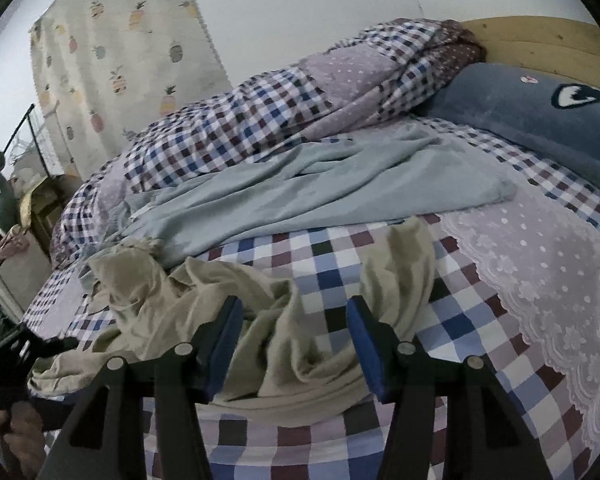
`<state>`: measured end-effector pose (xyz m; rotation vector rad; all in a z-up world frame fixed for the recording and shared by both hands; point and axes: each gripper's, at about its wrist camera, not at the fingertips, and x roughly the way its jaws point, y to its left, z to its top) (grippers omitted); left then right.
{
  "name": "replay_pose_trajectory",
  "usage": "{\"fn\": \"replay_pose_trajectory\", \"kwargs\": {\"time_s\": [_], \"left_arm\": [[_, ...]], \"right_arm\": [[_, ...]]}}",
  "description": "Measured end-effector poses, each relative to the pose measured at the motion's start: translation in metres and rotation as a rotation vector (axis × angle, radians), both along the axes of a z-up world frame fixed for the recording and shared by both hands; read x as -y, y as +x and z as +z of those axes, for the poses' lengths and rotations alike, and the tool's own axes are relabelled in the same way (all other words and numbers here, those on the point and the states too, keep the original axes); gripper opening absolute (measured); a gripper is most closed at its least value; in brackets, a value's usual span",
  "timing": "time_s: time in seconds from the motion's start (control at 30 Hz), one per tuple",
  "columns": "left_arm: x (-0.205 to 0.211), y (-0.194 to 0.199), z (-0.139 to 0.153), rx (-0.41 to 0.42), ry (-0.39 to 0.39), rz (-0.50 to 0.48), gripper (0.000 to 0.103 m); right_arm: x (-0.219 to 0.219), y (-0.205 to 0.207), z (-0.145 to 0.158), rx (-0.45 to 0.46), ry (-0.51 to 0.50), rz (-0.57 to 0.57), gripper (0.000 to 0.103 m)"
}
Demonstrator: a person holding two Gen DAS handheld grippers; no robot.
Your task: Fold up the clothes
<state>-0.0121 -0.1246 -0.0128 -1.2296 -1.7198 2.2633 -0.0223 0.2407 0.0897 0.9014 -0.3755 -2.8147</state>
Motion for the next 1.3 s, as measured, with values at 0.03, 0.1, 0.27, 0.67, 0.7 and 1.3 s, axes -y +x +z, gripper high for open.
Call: {"fn": "replay_pose_trajectory", "kwargs": {"time_s": [0.03,0.1,0.27,0.67,0.7,1.3], "left_arm": [[0.003,-0.002,-0.002,-0.01,0.002,0.012,0.079],[0.007,-0.003,-0.005,-0.028,-0.003,0.025,0.076],[0.026,0.005,-0.024,0.042,0.012,0.095,0.013],[0.039,0.02,-0.01,-0.044,0.009,0.15,0.003],[0.042,0.022,-0.006,-0.056,0.002,0.154,0.003],[0.198,0.118,0.061,-0.208,-0.237,0.733,0.001]], "right_arm": [[0.001,0.001,0.0,-0.001,0.002,0.005,0.058],[0.002,0.002,0.002,-0.005,0.005,0.022,0.058],[0.007,0.006,0.007,-0.029,0.027,0.075,0.059],[0.044,0.007,0.002,-0.03,0.135,0.219,0.065],[0.043,0.007,0.002,-0.032,0.13,0.219,0.065],[0.01,-0.005,0.004,0.019,0.008,0.244,0.07]]}}
